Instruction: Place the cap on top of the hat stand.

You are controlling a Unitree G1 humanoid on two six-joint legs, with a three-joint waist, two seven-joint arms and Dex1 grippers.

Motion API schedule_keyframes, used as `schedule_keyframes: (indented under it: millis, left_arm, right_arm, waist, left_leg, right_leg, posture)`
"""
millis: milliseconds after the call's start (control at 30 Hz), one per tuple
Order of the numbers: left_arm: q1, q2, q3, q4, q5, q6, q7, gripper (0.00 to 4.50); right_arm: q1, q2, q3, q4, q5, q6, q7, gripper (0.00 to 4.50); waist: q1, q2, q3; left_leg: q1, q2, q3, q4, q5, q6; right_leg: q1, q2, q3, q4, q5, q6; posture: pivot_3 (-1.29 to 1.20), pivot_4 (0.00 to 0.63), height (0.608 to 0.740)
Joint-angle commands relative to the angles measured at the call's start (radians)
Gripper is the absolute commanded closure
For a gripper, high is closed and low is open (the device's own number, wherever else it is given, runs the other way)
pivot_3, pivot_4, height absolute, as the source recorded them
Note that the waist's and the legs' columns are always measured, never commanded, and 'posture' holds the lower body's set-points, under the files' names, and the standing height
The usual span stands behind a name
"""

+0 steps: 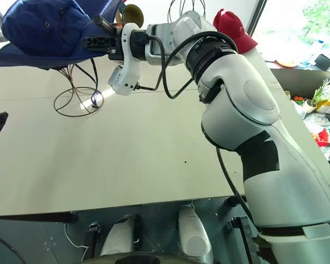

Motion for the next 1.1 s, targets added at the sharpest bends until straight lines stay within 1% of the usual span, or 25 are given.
schedule_keyframes:
  millis: [33, 167, 433, 633, 667, 700, 800, 867, 967, 1067, 1100]
  left_arm:
    - [0.031, 0.002, 0.094, 0.012, -0.003, -0.013, -0.018, 0.00]
    - [0.061, 0.006, 0.171, 0.058, -0.032, -0.009, -0.015, 0.00]
    - [0.098, 0.009, 0.217, 0.061, -0.056, -0.004, -0.011, 0.00]
    - [0.184, -0.008, 0.304, 0.079, -0.076, 0.006, -0.044, 0.00]
    - [0.206, -0.016, 0.322, 0.105, -0.060, 0.001, -0.056, 0.00]
    - [0.222, -0.022, 0.334, 0.127, -0.044, -0.006, -0.064, 0.00]
    - [0.241, -0.021, 0.344, 0.162, -0.024, -0.026, -0.072, 0.00]
    - [0.232, -0.005, 0.341, 0.170, -0.025, -0.032, -0.068, 0.00]
    - [0.216, 0.014, 0.327, 0.172, -0.025, -0.033, -0.063, 0.00]
    - [0.193, 0.036, 0.301, 0.177, -0.012, -0.032, -0.068, 0.00]
    - [0.185, 0.045, 0.292, 0.184, -0.006, -0.033, -0.070, 0.00]
  right_arm:
    - [-0.003, 0.004, -0.055, -0.011, 0.068, -0.016, 0.033, 4.44]
    - [0.018, 0.009, -0.065, -0.022, 0.091, -0.025, 0.052, 4.44]
    - [0.064, 0.041, -0.096, -0.023, 0.145, 0.001, 0.094, 4.44]
    - [0.098, 0.065, -0.103, -0.019, 0.166, 0.014, 0.126, 4.44]
    - [0.107, 0.069, -0.119, -0.014, 0.191, 0.002, 0.159, 3.79]
    - [0.113, 0.071, -0.131, -0.012, 0.209, -0.008, 0.182, 3.49]
    - [0.128, 0.069, -0.162, -0.020, 0.252, -0.030, 0.240, 2.06]
    - [0.145, 0.059, -0.196, -0.031, 0.302, -0.061, 0.311, 1.06]
    - [0.166, 0.041, -0.230, -0.052, 0.351, -0.096, 0.389, 1.06]
    - [0.202, 0.021, -0.263, -0.071, 0.404, -0.123, 0.483, 1.06]
    - [0.213, 0.019, -0.270, -0.077, 0.415, -0.123, 0.505, 0.79]
  waist:
    - [0.001, 0.000, 0.000]
    - [0.001, 0.000, 0.000]
    - [0.001, 0.000, 0.000]
    - [-0.002, 0.000, 0.000]
    - [-0.001, 0.000, 0.000]
    - [-0.002, 0.000, 0.000]
    - [-0.001, 0.000, 0.000]
    - [0.002, 0.000, 0.000]
    - [0.003, -0.003, -0.002]
    - [0.003, -0.004, -0.002]
    - [0.002, -0.004, -0.002]
  left_leg:
    - [0.000, 0.000, 0.000, 0.000, 0.000, 0.000]
    - [0.000, 0.000, 0.000, 0.000, 0.000, 0.000]
    - [0.000, 0.000, -0.001, 0.001, 0.000, 0.000]
    - [0.000, 0.000, -0.001, 0.000, 0.000, 0.000]
    - [0.000, 0.000, -0.001, 0.000, 0.000, 0.000]
    - [0.000, 0.000, -0.001, 0.000, 0.000, 0.000]
    - [0.001, 0.000, -0.001, 0.000, 0.000, 0.000]
    - [0.001, 0.000, -0.001, 0.000, 0.000, 0.000]
    - [0.001, 0.000, -0.001, 0.001, 0.000, 0.000]
    - [0.001, 0.000, -0.002, 0.001, 0.000, 0.000]
    - [0.001, 0.000, -0.002, 0.001, 0.000, 0.000]
  right_leg:
    - [0.000, 0.000, 0.000, 0.000, 0.000, 0.000]
    - [0.000, 0.000, 0.000, 0.000, -0.001, -0.002]
    - [0.001, 0.000, -0.001, 0.000, -0.002, -0.003]
    - [0.001, 0.000, -0.001, 0.000, -0.002, -0.003]
    - [0.001, 0.000, -0.001, 0.000, -0.002, -0.003]
    - [0.001, 0.000, -0.001, 0.000, -0.002, -0.003]
    - [0.001, 0.000, -0.001, 0.000, -0.002, -0.003]
    - [0.001, 0.000, -0.001, 0.000, -0.002, -0.003]
    - [0.002, 0.000, -0.002, 0.000, -0.002, -0.004]
    - [0.003, 0.000, -0.002, 0.000, -0.002, -0.004]
    - [0.004, 0.000, -0.002, 0.000, -0.002, -0.003]
  posture:
    - [0.00, 0.150, 0.739]
    - [0.00, 0.150, 0.739]
    - [0.00, 0.150, 0.739]
    - [0.00, 0.150, 0.739]
    - [0.00, 0.150, 0.739]
    - [0.00, 0.150, 0.739]
    - [0.00, 0.150, 0.739]
    - [0.00, 0.150, 0.739]
    - [0.00, 0.150, 0.739]
    - [0.00, 0.150, 0.739]
    - [0.00, 0.150, 0.739]
